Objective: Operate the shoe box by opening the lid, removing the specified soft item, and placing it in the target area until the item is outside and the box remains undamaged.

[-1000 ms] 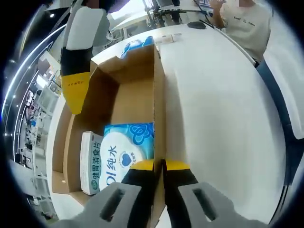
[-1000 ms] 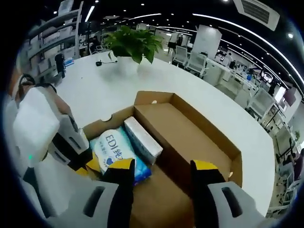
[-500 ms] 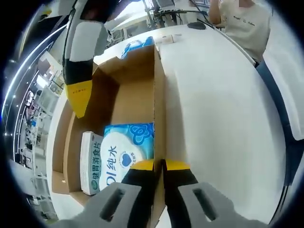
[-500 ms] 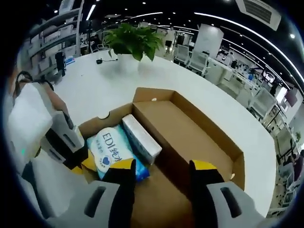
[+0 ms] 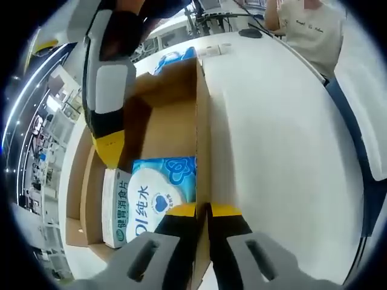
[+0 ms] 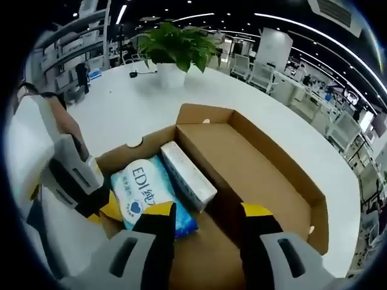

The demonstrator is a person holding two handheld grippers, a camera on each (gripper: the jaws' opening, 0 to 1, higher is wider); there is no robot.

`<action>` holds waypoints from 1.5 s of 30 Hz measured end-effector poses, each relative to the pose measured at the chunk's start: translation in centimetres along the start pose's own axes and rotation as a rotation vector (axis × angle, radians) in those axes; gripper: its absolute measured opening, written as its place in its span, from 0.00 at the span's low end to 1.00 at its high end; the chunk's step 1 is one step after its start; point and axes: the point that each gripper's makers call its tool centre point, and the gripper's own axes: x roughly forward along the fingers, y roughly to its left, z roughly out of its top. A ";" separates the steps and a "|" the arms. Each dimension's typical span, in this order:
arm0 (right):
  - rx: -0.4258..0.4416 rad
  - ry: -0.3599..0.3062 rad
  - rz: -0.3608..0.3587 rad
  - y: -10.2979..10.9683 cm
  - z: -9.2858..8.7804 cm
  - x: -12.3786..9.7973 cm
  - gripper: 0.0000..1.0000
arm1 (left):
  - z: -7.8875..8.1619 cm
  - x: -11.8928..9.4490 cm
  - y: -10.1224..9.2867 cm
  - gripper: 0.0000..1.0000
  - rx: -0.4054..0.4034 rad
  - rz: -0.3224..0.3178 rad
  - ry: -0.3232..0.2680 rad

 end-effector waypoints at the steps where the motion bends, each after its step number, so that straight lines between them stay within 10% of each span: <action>1: -0.002 0.002 0.007 0.1 0.0 0.1 0.40 | 0.0 0.0 0.0 0.05 0.000 -0.004 0.001; 45: -0.005 0.052 0.076 1.4 0.6 4.5 0.32 | 0.0 0.0 0.0 0.05 -0.004 -0.003 -0.003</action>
